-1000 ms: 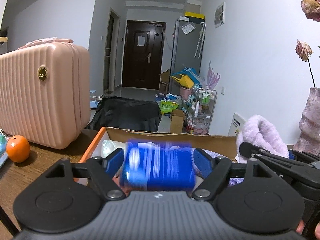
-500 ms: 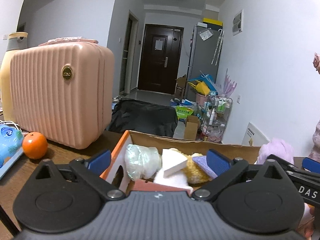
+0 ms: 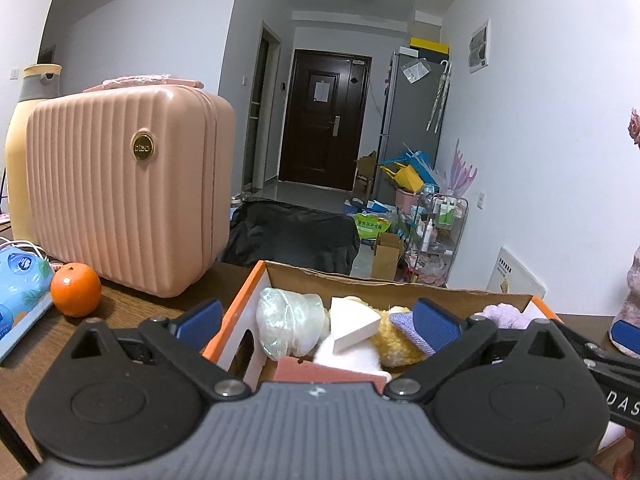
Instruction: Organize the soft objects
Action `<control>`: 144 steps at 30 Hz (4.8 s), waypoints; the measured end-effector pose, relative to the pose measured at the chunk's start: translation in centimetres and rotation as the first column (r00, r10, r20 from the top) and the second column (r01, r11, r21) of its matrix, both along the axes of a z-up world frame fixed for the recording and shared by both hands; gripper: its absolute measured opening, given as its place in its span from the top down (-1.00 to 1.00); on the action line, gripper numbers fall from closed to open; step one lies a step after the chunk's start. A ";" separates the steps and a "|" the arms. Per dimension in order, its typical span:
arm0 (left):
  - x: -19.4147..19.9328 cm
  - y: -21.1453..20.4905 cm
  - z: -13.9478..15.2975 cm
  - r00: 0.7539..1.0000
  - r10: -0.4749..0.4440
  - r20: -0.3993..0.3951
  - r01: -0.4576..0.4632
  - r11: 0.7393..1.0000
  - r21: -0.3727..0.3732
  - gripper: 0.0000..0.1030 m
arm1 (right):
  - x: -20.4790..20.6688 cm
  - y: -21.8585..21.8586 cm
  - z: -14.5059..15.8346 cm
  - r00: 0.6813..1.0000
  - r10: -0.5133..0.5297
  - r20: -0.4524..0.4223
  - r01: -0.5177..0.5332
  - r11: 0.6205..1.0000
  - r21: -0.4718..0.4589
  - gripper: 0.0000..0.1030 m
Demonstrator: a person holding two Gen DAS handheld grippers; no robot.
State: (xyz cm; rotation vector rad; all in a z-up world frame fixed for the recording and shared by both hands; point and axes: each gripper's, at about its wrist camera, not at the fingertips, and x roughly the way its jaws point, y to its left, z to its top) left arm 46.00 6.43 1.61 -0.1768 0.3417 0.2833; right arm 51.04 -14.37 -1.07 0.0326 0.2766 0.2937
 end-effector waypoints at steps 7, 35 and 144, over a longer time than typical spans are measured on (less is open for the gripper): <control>-1.8 0.0 0.0 1.000 -0.025 0.009 0.025 0.999 0.040 -1.00 | -1.7 -0.4 -0.1 1.000 0.002 0.018 -0.002 1.000 -0.002 -1.00; -14.0 0.8 0.3 0.998 -0.052 0.024 0.050 0.997 0.065 -1.00 | -13.5 -4.6 0.0 1.000 -0.027 0.003 0.026 1.000 0.009 -1.00; -40.1 -5.0 0.1 0.959 -0.276 0.059 0.267 0.955 0.130 -1.00 | -42.0 -6.6 2.0 0.999 0.032 0.029 -0.032 0.999 -0.016 -1.00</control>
